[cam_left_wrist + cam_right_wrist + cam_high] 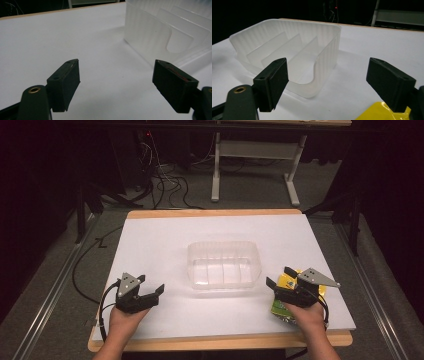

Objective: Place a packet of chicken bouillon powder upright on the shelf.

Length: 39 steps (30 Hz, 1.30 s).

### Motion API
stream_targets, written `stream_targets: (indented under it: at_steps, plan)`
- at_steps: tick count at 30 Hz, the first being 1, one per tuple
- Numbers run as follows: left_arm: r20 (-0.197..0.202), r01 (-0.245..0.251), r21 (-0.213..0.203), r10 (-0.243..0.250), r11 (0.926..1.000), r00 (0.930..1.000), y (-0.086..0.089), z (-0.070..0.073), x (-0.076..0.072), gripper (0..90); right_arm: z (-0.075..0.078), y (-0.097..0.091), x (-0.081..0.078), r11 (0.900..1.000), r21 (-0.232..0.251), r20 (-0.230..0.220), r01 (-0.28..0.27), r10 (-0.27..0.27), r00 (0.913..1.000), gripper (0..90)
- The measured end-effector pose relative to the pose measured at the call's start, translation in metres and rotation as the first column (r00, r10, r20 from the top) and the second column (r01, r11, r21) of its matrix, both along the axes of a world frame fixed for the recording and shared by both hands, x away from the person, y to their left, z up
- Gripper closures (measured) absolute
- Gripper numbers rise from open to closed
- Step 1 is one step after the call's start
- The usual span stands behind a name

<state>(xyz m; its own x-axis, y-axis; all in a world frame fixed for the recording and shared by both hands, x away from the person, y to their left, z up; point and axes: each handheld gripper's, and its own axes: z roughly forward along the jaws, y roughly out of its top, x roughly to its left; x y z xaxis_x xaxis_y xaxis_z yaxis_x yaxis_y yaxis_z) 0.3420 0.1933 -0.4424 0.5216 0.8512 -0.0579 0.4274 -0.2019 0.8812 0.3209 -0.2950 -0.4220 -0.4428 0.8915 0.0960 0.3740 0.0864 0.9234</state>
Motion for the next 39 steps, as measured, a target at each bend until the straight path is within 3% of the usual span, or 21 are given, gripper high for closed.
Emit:
stream_targets:
  at_steps: [10, 14, 17, 23, 26, 31, 33, 35, 39]
  plan:
    - [0.017, 0.025, 0.017, -0.025, 0.9995, 0.9995, -0.018, 0.001, -0.007, 22.7, -0.002, -0.020, -0.010, 0.9983, -0.014, -0.002, 0.057, -0.057, 0.9984, 28.6]
    - [0.026, 0.043, 0.005, -0.043, 0.9991, 0.9987, -0.034, 0.003, -0.012, 22.6, -0.002, -0.039, -0.022, 0.9935, -0.015, -0.014, 0.113, -0.113, 0.9935, 36.6]
    - [0.034, 0.088, 0.002, -0.088, 0.9961, 0.9955, -0.047, 0.005, -0.013, 21.0, -0.005, -0.058, -0.031, 0.9884, -0.023, -0.039, 0.150, -0.151, 0.9878, 44.8]
    - [0.024, 0.121, -0.004, -0.121, 0.9927, 0.9924, -0.064, 0.006, 0.003, 19.0, -0.017, -0.087, -0.053, 0.9709, -0.059, -0.108, 0.232, -0.237, 0.9653, 55.3]
    - [0.042, 0.122, 0.031, -0.124, 0.9920, 0.9914, -0.064, 0.010, 0.014, 18.7, -0.023, -0.097, -0.066, 0.9616, -0.079, -0.154, 0.263, -0.272, 0.9499, 63.9]
    - [0.022, 0.107, -0.014, -0.106, 0.9942, 0.9941, -0.059, 0.010, 0.028, 19.9, -0.036, -0.114, -0.085, 0.9502, -0.096, -0.227, 0.297, -0.311, 0.9228, 80.3]
    - [0.018, 0.110, -0.047, -0.109, 0.9928, 0.9939, -0.062, 0.010, 0.031, 20.4, -0.038, -0.118, -0.089, 0.9471, -0.109, -0.234, 0.302, -0.320, 0.9182, 86.8]
    - [0.021, 0.120, -0.039, -0.119, 0.9920, 0.9926, -0.066, 0.012, 0.031, 20.4, -0.040, -0.122, -0.092, 0.9419, -0.102, -0.251, 0.320, -0.336, 0.9080, 90.0]
    - [0.040, 0.132, -0.035, -0.130, 0.9907, 0.9907, -0.069, 0.014, 0.028, 20.4, -0.051, -0.121, -0.089, 0.9504, -0.101, -0.321, 0.294, -0.311, 0.8946, 90.0]
